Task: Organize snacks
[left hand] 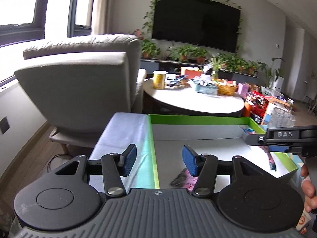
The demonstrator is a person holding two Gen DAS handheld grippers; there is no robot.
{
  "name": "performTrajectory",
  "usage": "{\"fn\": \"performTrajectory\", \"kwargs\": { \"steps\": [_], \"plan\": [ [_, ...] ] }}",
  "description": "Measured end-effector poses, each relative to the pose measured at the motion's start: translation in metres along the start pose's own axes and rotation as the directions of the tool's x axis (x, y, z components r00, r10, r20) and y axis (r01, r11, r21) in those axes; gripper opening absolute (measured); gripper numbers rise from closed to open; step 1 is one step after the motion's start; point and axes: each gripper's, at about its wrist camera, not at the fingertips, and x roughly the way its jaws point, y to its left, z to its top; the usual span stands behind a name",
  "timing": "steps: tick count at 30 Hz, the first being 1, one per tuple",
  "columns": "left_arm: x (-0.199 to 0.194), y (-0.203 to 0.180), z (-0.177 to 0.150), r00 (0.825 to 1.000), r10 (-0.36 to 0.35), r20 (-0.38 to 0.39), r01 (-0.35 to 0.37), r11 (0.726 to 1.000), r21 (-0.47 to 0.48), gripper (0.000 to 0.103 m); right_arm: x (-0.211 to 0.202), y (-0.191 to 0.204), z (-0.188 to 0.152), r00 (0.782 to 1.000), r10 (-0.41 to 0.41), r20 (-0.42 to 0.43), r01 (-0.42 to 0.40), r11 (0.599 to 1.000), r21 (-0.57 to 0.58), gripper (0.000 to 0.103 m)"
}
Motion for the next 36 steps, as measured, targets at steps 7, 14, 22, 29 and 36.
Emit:
{"fn": "performTrajectory", "kwargs": {
  "steps": [7,14,22,29,36],
  "plan": [
    [-0.006,0.023,-0.005,0.997,0.069,-0.019,-0.070,0.997,-0.038,0.049,0.002,0.002,-0.003,1.000,-0.028,-0.008,0.028,1.000,0.001,0.053],
    [-0.016,0.049,-0.009,0.991,0.128,-0.046,-0.131,0.989,-0.069,0.055,-0.014,-0.003,-0.001,0.999,-0.033,0.034,0.032,0.998,0.046,0.053],
    [-0.015,0.065,-0.032,0.984,0.110,-0.144,-0.116,0.993,-0.034,0.055,-0.035,0.002,-0.008,0.999,-0.011,0.038,0.011,1.000,0.013,0.053],
    [0.033,0.081,-0.028,0.972,0.143,-0.186,-0.132,0.989,0.070,0.055,-0.065,0.000,-0.021,0.999,-0.018,0.050,0.020,1.000,-0.021,0.053],
    [0.033,0.077,-0.054,0.956,0.189,-0.225,-0.148,0.971,0.187,0.055,-0.092,-0.004,-0.034,0.996,-0.040,0.079,0.043,0.998,-0.037,0.053]
  ]
}}
